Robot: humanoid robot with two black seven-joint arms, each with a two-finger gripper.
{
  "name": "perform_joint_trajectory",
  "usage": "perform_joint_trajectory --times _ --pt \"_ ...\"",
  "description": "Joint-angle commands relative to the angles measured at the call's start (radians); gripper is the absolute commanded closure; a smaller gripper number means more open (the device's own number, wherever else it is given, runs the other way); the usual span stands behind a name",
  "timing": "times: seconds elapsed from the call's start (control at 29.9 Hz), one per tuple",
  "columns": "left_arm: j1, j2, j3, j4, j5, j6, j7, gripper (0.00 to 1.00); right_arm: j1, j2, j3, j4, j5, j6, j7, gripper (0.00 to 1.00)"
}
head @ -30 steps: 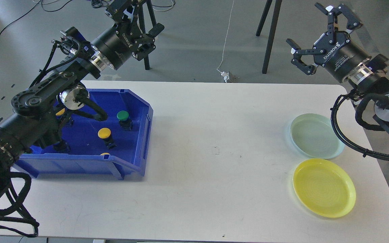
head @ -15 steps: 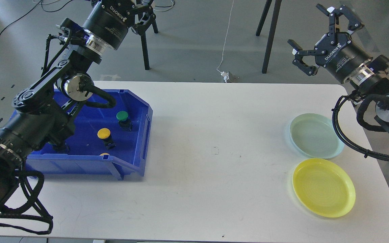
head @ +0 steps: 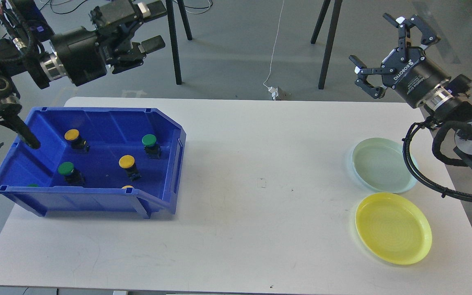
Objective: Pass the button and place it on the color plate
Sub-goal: 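Grasp the yellow-capped button in the bin with the left gripper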
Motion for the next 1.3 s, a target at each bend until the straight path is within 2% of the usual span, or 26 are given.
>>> perform_joint_trajectory --times 0.0,0.13,0.2,0.47,1.0,1.27 --pt "-0.015 0.073 0.130 -0.036 0.289 0.121 0.000 0.02 -0.017 0.002 0.015 -0.001 0.000 0.000 0.000 0.01" --pt "-0.015 0.068 0.269 -0.016 0.455 0.259 0.000 0.02 -0.053 0.002 0.025 -0.001 0.001 0.000 0.003 0.01" --pt "-0.015 0.065 0.331 0.003 0.470 0.295 0.000 0.02 -0.076 0.002 0.045 0.002 0.003 0.000 0.003 0.01" --pt "0.025 -0.036 0.415 0.130 0.498 0.313 0.000 0.01 -0.126 0.005 0.081 0.005 0.001 0.000 0.005 0.01" --pt "0.113 -0.100 0.420 0.246 0.524 0.312 0.000 0.01 -0.131 -0.006 0.087 0.006 0.001 0.000 0.005 0.01" --pt "0.139 -0.154 0.419 0.343 0.555 0.312 0.000 0.01 -0.136 -0.003 0.085 0.006 0.001 0.000 0.005 0.01"
